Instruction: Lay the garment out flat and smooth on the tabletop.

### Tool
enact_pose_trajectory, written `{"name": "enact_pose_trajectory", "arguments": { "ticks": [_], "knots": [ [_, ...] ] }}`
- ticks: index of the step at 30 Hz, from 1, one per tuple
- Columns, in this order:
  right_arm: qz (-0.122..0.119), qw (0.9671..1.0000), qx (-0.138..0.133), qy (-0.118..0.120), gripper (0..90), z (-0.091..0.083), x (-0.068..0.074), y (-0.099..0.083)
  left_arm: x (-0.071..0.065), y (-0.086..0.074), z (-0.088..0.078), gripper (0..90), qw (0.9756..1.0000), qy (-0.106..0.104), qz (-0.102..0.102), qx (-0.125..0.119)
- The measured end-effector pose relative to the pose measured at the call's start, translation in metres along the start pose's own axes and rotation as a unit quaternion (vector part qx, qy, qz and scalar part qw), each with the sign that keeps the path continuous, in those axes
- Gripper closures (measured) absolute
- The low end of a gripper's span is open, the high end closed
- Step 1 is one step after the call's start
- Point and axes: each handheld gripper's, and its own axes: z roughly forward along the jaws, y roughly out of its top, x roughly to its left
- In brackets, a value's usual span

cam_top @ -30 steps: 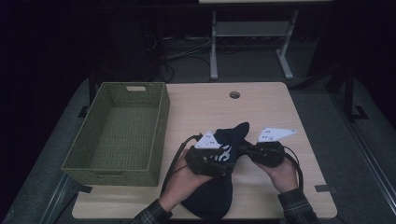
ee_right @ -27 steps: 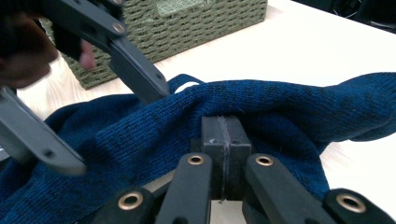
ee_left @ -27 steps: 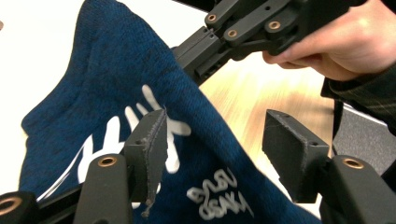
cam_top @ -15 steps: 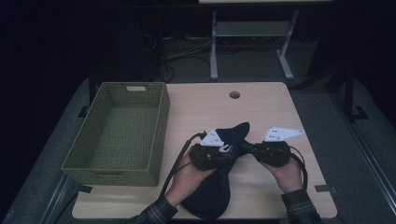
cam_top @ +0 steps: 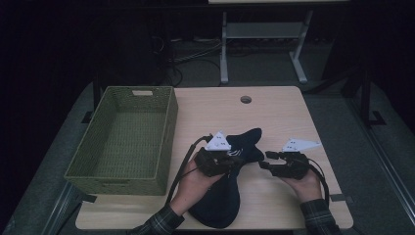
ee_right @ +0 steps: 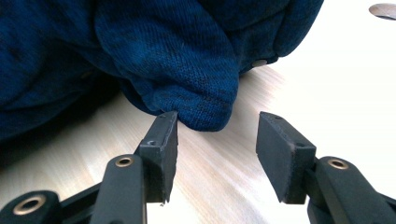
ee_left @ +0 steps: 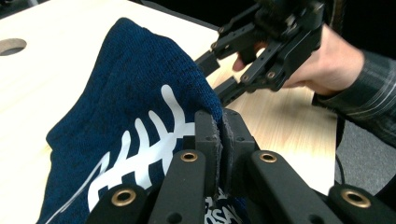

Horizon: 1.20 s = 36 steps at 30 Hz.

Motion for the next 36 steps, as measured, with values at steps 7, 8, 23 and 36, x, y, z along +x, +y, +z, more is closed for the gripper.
{"name": "enact_pose_trajectory", "arguments": {
  "ticks": [7,8,23,36],
  "knots": [
    [-0.009,0.9996,0.024,0.008,49.0,0.011,0.003,-0.003,0.002,0.004,-0.006,86.6,0.9999,0.0,0.001,-0.012],
    [-0.009,0.9995,0.028,0.009,49.3,0.014,0.004,-0.004,0.001,0.006,-0.007,86.6,0.9999,-0.001,0.001,-0.015],
    [0.005,0.998,0.035,0.052,47.9,0.034,0.014,-0.009,0.001,0.012,-0.014,86.6,0.9995,0.0,0.005,-0.032],
    [0.018,0.998,0.024,0.055,88.1,0.034,0.007,-0.009,0.004,0.013,-0.023,86.6,0.999,0.004,0.001,-0.044]
  ]
}}
